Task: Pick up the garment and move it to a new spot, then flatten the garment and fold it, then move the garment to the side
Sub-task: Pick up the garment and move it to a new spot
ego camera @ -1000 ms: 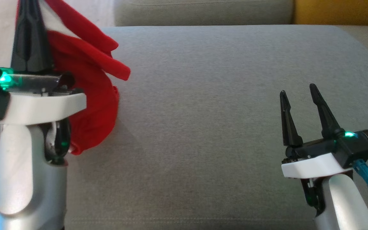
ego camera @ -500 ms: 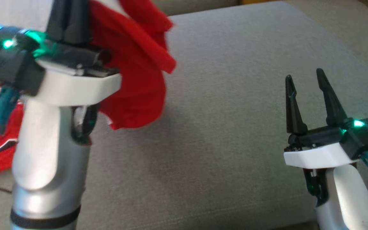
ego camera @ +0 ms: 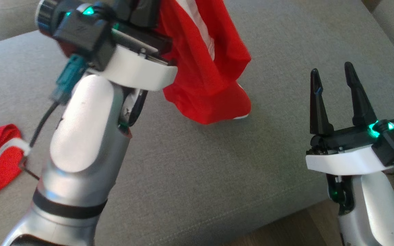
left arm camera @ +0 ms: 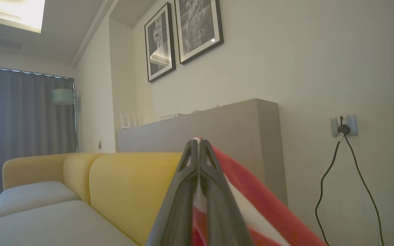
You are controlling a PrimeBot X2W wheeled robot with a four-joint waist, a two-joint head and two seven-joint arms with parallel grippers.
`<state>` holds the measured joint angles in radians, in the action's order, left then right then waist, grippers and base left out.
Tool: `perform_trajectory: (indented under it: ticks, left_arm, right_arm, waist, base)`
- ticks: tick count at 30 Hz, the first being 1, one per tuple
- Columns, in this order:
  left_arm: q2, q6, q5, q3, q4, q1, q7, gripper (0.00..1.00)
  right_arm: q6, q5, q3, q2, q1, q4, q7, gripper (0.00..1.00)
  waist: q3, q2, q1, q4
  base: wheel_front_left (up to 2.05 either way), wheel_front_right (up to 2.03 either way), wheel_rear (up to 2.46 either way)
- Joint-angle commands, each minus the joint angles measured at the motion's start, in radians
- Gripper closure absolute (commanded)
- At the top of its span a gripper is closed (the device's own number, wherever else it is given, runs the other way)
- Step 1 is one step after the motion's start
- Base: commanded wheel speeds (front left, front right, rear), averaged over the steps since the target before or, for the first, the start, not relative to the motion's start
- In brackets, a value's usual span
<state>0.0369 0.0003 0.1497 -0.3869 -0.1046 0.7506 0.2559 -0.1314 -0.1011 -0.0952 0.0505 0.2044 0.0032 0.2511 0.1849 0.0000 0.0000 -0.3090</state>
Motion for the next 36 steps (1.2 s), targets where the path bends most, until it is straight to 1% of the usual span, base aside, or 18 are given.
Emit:
perform_trajectory:
  ticks: [1,6,9,13,15,16,17,20,24,27,31,36]
  left_arm:
    - [0.016,0.003,-0.007,0.018,0.014,0.057,0.001,1.00]
    - [0.026,-0.010,-0.019,-0.004,-0.121,0.071,0.001,1.00]
    - [0.038,-0.006,-0.020,0.005,-0.223,0.083,0.003,1.00]
    - [0.051,0.026,-0.019,0.045,-0.341,0.110,0.005,1.00]
    - [0.055,0.050,-0.031,0.060,-0.396,0.133,0.005,1.00]
    - [0.056,0.057,-0.041,0.058,-0.421,0.137,0.005,0.61]
    - [0.055,0.056,-0.048,0.048,-0.451,0.140,0.006,0.00]
    - [0.041,0.032,-0.053,0.015,-0.482,0.150,0.006,0.00]
    - [0.025,0.018,-0.043,-0.018,-0.462,0.129,0.006,0.00]
    - [0.020,0.032,-0.030,-0.017,-0.409,0.105,0.006,0.00]
    - [0.017,0.056,-0.013,0.003,-0.327,0.066,0.006,0.00]
    - [0.017,0.072,0.001,0.053,-0.230,-0.009,0.006,0.00]
  right_arm:
    - [0.001,-0.009,-0.025,0.000,0.042,-0.042,0.011,0.00]
    - [0.001,-0.026,-0.030,0.000,0.052,-0.051,0.011,0.00]
    - [0.001,-0.035,-0.038,0.000,0.060,-0.053,0.011,0.00]
    - [0.001,-0.045,-0.042,0.000,0.065,-0.056,0.011,0.00]
    - [0.001,-0.050,-0.046,0.000,0.067,-0.055,0.011,0.00]
    - [0.001,-0.051,-0.048,0.000,0.067,-0.053,0.011,0.00]
    - [0.001,-0.052,-0.051,0.000,0.068,-0.052,0.011,0.00]
    - [0.001,-0.055,-0.054,0.000,0.070,-0.050,0.011,0.00]
    - [0.001,-0.051,-0.049,0.000,0.073,-0.048,0.011,0.00]
    - [0.001,-0.043,-0.044,0.000,0.073,-0.047,0.011,0.00]
    - [0.001,-0.026,-0.034,0.000,0.063,-0.043,0.011,0.00]
    - [0.001,0.003,-0.022,0.000,0.050,-0.034,0.011,0.00]
  waist:
    - [0.019,0.0000,0.0000,-0.018]
    - [0.057,0.0000,0.0000,-0.043]
    - [0.075,0.0000,0.0000,-0.057]
    - [0.091,0.0000,0.0000,-0.067]
    - [0.100,0.0000,0.0000,-0.070]
    - [0.102,0.0000,0.0000,-0.070]
    - [0.102,0.0000,0.0000,-0.070]
    - [0.109,0.0000,0.0000,-0.064]
    - [0.109,0.0000,0.0000,-0.041]
    - [0.102,0.0000,0.0000,-0.014]
    - [0.080,0.0000,0.0000,0.039]
    - [0.039,0.0000,0.0000,0.114]
  base:
    - [0.00,0.00,0.00]
    - [0.00,0.00,0.00]
    - [0.00,0.00,0.00]
    - [0.00,0.00,0.00]
    - [0.00,0.00,0.00]
    - [0.00,0.00,0.00]
    - [0.00,0.00,0.00]
    - [0.00,0.00,0.00]
    - [0.00,0.00,0.00]
    - [0.00,0.00,0.00]
    - [0.00,0.00,0.00]
    - [0.00,0.00,0.00]
